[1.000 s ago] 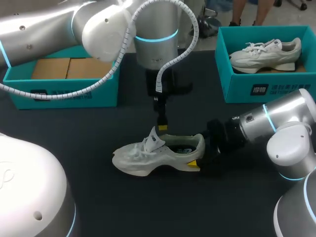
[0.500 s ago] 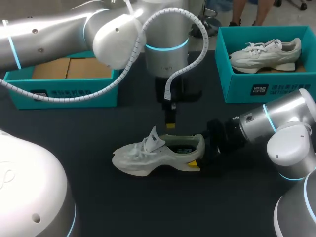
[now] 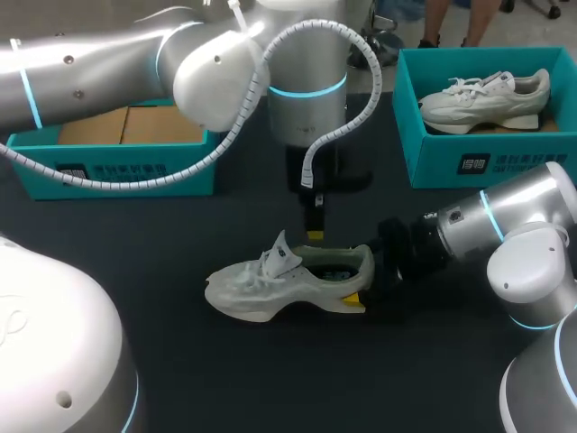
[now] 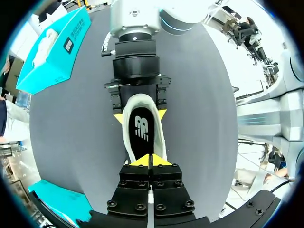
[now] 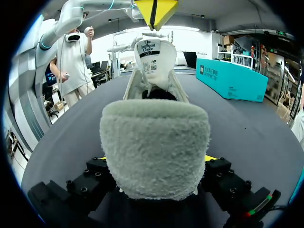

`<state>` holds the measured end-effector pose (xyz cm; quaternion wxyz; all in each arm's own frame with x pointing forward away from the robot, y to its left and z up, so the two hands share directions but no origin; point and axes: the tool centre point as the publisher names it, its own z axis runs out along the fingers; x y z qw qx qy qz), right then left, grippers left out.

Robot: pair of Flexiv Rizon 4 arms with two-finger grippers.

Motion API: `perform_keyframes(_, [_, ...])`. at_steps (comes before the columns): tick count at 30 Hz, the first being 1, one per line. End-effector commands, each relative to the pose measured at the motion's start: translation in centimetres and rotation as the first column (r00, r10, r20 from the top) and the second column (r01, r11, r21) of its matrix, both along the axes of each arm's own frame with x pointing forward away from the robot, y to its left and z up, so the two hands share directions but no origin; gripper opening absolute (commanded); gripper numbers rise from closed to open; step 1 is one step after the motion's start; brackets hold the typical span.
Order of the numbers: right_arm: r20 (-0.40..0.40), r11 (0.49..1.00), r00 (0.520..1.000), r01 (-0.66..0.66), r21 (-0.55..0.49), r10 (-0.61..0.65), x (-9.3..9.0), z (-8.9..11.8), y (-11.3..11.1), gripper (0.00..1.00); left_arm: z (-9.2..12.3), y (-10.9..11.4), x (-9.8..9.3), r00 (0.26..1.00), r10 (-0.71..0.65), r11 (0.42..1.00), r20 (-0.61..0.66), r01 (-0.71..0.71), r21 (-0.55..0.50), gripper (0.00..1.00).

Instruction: Take the shoe out of the shoebox, open the shoe tongue, remove and reinsert the insole, then place the shoe into the shoebox

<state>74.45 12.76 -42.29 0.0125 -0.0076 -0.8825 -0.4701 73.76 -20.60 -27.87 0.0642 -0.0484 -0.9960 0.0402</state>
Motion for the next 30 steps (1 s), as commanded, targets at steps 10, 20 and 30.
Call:
perform_keyframes(10, [0.0, 1.0, 1.0, 0.001, -0.005, -0.001, 0.0, -0.2, 0.3, 0.0, -5.0, -1.5, -1.3, 0.995, -0.093, 0.996, -0.04, 0.093, 0.004, 0.0])
perform_keyframes(20, [0.0, 1.0, 1.0, 0.001, -0.005, -0.001, 0.0, -0.2, 0.3, 0.0, -7.6, -1.9, -1.3, 0.991, -0.116, 0.993, -0.067, 0.117, 0.013, 0.0])
perform_keyframes(30, [0.0, 1.0, 1.0, 0.001, -0.005, -0.001, 0.0, -0.2, 0.3, 0.0, -9.3, -2.2, -0.8, 0.989, -0.129, 0.991, -0.078, 0.13, 0.012, 0.0])
